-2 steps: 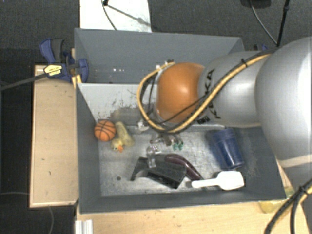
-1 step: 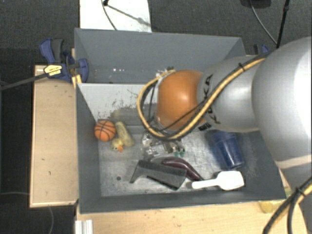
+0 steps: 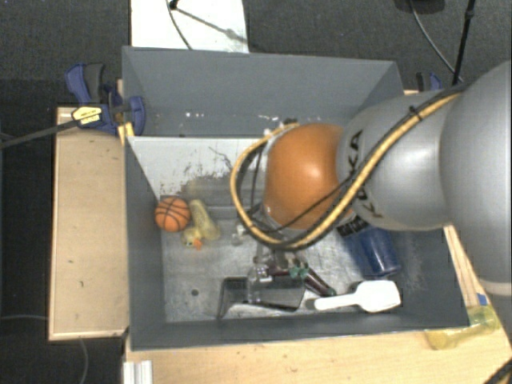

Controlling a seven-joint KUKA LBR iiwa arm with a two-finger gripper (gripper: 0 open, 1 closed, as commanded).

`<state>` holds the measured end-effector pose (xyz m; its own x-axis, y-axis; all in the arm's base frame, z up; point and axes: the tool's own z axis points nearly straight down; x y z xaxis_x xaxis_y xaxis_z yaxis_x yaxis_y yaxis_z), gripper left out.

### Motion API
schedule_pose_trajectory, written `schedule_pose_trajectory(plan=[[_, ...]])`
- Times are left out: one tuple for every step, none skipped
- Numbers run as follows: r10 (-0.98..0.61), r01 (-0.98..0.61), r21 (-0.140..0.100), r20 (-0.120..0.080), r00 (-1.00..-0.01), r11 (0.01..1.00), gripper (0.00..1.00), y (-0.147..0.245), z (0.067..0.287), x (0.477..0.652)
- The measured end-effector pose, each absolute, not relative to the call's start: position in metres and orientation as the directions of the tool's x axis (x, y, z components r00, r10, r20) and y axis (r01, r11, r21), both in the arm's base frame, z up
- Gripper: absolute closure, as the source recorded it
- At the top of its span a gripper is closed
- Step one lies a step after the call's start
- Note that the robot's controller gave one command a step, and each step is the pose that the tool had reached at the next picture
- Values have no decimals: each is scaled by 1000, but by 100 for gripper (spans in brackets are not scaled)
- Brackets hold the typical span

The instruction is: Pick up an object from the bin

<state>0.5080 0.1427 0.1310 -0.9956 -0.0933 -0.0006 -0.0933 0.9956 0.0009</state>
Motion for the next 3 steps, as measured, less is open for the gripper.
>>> schedule_pose_trajectory(plan=[[-92, -92, 0, 1, -996, 996, 0, 142, 130, 508], [-6, -6, 4, -8, -1000, 1000, 100, 97, 73, 478], [-3, -3, 5, -8, -1000, 1000, 100, 97, 73, 478]])
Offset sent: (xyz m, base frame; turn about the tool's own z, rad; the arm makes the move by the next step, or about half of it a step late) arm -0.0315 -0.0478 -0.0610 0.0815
